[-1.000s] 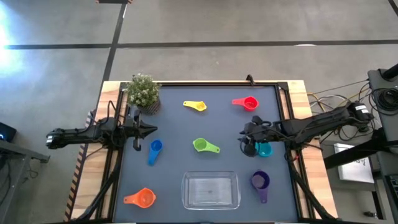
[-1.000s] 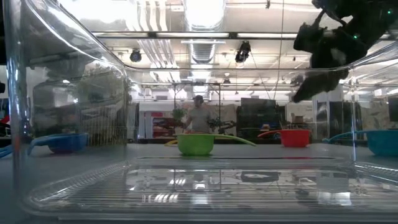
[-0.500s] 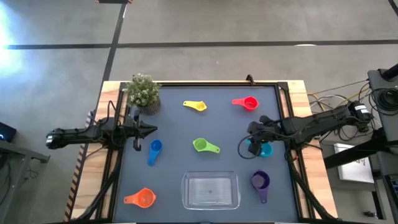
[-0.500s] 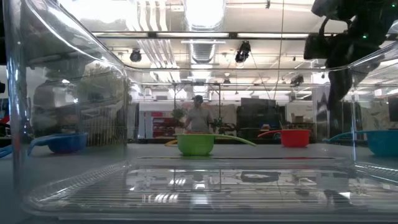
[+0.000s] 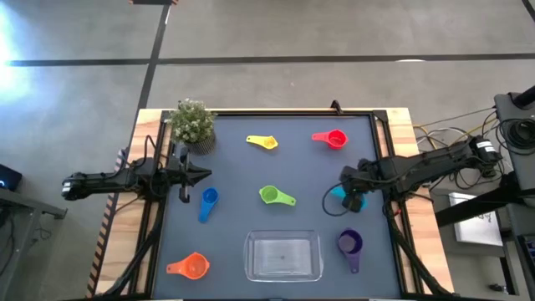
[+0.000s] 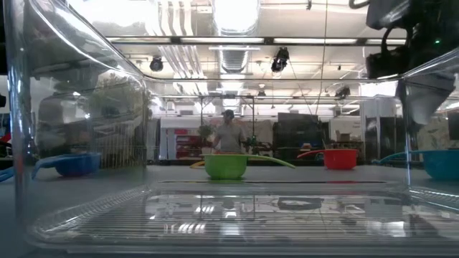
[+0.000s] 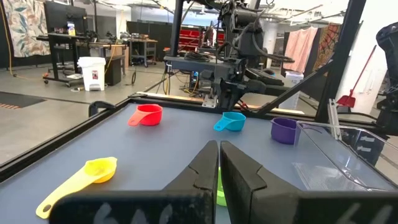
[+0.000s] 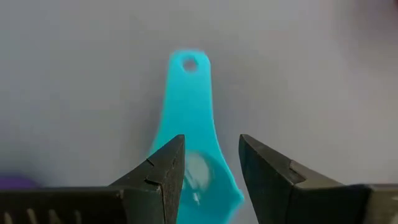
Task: Nest measuring cups in basket
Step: Prepare the purple measuring cup
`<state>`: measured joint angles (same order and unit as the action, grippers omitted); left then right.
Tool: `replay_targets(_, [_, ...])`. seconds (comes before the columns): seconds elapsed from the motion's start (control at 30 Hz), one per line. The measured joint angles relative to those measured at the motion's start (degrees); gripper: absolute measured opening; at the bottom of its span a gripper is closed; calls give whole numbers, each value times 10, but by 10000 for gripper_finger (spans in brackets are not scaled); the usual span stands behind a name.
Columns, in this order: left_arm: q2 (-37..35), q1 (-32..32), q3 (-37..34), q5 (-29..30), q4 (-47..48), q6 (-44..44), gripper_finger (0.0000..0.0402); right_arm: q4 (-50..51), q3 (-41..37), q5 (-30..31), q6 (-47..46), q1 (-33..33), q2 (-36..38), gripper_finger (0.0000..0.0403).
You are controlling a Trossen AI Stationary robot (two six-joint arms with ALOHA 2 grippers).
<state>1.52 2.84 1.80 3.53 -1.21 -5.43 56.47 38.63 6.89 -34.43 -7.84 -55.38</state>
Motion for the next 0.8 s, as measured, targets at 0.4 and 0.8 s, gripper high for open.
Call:
replay_targets(0.4, [0,0,0,0,0,0,0,56,-4,-13,13,0,-6,141])
replay_targets(0.8, [0,0,0,0,0,0,0,9,-8,-78,60,-9,-6,141])
